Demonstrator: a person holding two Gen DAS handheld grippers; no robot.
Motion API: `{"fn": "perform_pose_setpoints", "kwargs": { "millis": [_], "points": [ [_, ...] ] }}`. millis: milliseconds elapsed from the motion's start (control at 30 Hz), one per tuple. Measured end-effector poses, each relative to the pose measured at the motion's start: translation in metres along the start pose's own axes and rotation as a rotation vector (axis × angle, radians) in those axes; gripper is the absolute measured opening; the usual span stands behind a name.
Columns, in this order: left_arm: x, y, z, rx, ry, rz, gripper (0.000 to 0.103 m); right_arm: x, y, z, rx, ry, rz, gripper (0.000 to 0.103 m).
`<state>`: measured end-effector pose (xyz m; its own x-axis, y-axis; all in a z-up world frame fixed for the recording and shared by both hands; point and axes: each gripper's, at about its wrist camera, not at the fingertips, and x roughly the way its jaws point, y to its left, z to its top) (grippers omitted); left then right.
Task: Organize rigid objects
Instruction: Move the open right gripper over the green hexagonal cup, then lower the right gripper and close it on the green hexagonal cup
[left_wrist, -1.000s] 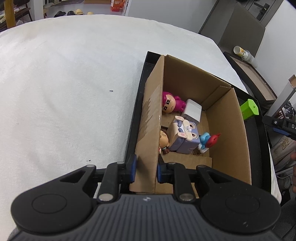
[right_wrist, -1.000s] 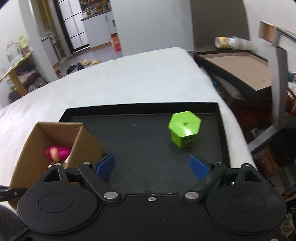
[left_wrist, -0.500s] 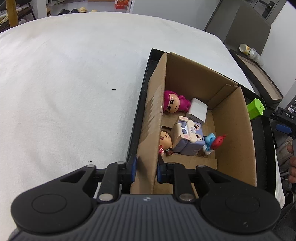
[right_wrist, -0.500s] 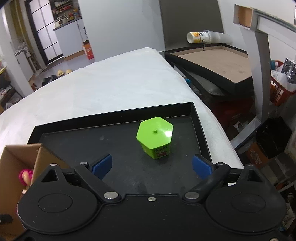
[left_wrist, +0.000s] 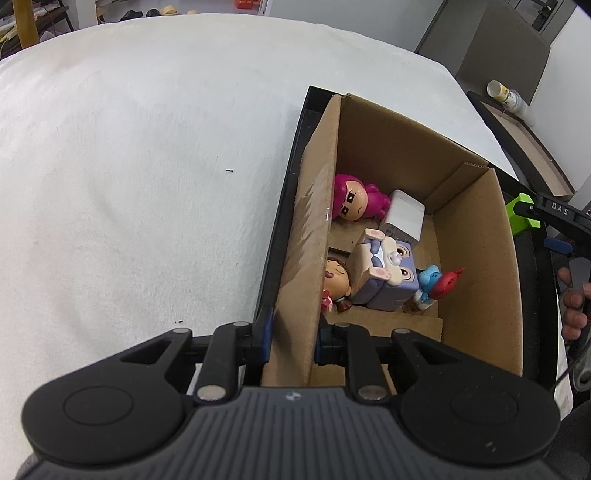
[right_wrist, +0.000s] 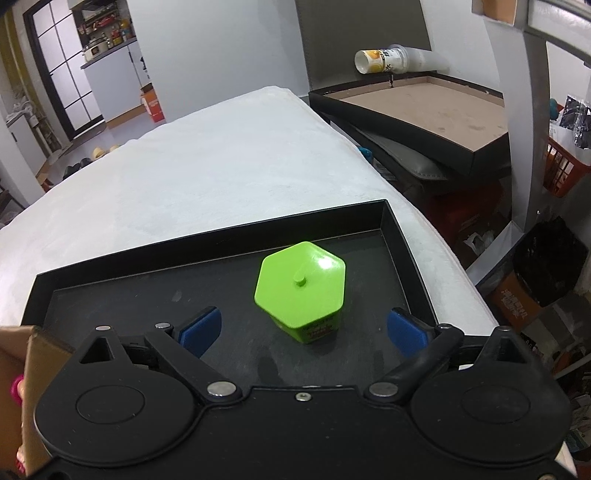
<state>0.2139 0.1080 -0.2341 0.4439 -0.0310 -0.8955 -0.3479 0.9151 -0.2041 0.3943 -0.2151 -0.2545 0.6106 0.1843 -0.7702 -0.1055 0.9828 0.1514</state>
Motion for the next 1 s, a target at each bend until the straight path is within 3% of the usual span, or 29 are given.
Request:
{"fn": "perform_pose_setpoints", "kwargs": {
  "millis": [500, 600, 667, 1000],
  "points": [
    [0.007, -0.006, 0.002, 0.014, 0.015, 0.019, 0.020, 0.021, 0.012, -0.004, -0.066, -0.038, -0.057, 0.097],
    [0.007, -0.007, 0.002, 0.012, 0.018, 0.017, 0.020, 0.016, 0.012, -0.004, -0.072, -0.073, -0.040, 0.085],
    [0.007, -0.007, 0.001, 0.016, 0.016, 0.016, 0.020, 0.015, 0.013, -0.003, -0.089, -0.066, -0.053, 0.052],
    [0.005, -0.007, -0.001, 0.031, 0.007, 0.012, 0.020, -0.004, 0.011, -0.010, -0.091, -0.052, -0.037, 0.052]
  ]
}}
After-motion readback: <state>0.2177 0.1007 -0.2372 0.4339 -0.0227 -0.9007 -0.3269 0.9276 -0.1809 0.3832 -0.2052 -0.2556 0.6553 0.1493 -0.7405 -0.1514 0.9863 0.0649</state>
